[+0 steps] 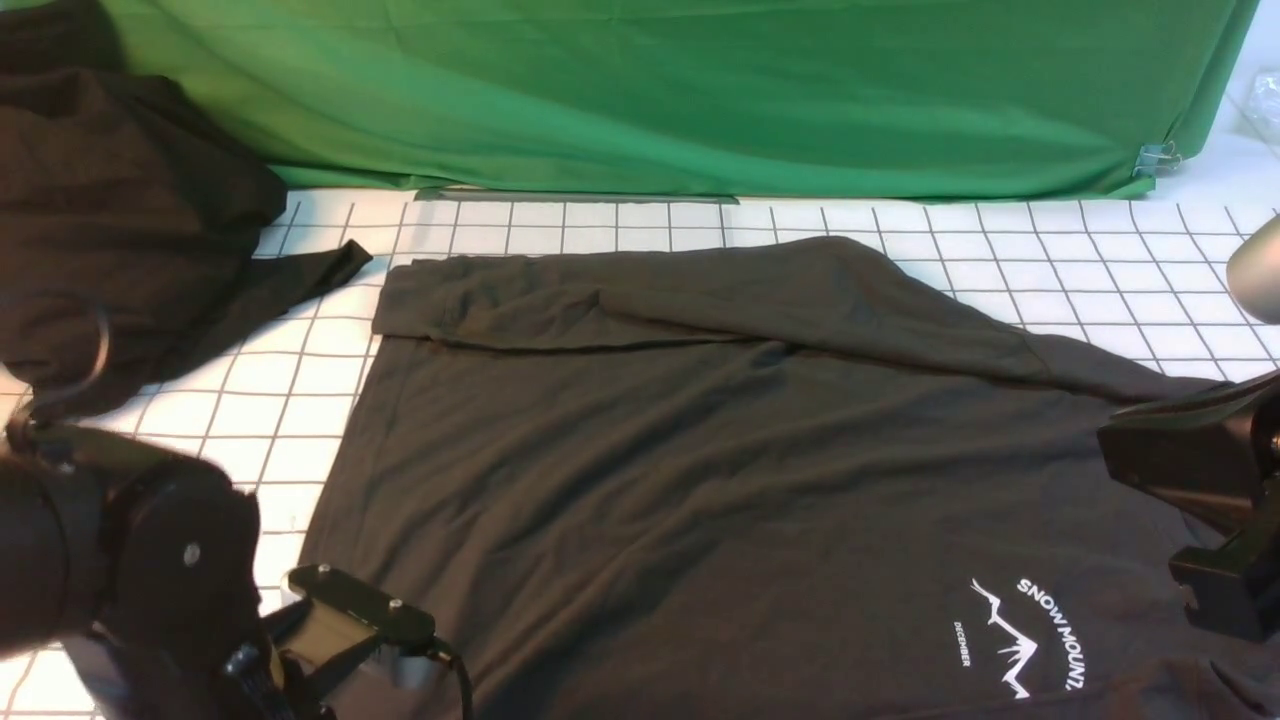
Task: Fold a long-sleeved shirt over a white checkered tablecloth.
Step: 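Grasp the left edge of the dark T-shirt lying flat on the table, then fold the left side of the black T-shirt inward over its body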
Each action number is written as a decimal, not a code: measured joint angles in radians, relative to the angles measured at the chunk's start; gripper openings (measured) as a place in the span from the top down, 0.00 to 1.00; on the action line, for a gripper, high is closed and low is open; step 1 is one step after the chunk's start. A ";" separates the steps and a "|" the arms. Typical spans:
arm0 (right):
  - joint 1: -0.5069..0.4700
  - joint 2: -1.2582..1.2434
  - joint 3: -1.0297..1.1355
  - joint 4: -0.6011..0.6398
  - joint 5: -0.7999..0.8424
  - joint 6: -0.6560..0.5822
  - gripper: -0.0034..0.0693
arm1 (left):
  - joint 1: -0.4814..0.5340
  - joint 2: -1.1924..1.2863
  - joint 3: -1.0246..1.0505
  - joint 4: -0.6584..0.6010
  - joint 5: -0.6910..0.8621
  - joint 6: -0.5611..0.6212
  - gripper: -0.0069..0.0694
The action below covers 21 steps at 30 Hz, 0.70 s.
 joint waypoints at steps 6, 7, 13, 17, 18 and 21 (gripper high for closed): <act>0.000 0.000 0.000 0.000 0.000 -0.001 0.95 | 0.000 0.000 0.047 -0.005 -0.019 0.010 0.42; 0.000 0.000 0.000 0.000 0.000 -0.001 0.95 | 0.000 0.000 0.051 -0.008 -0.020 0.012 0.48; 0.000 0.000 0.000 0.000 -0.001 -0.001 0.95 | 0.000 0.000 0.059 -0.023 -0.025 0.028 0.85; 0.000 0.000 0.000 0.000 -0.003 -0.001 0.95 | 0.000 -0.006 0.038 -0.040 0.027 0.030 0.87; 0.000 0.000 0.000 0.000 -0.004 -0.001 0.95 | -0.001 -0.020 0.015 -0.040 0.057 0.030 0.87; 0.000 0.000 0.000 0.000 -0.004 -0.001 0.95 | -0.001 -0.058 -0.057 -0.032 0.110 0.030 0.87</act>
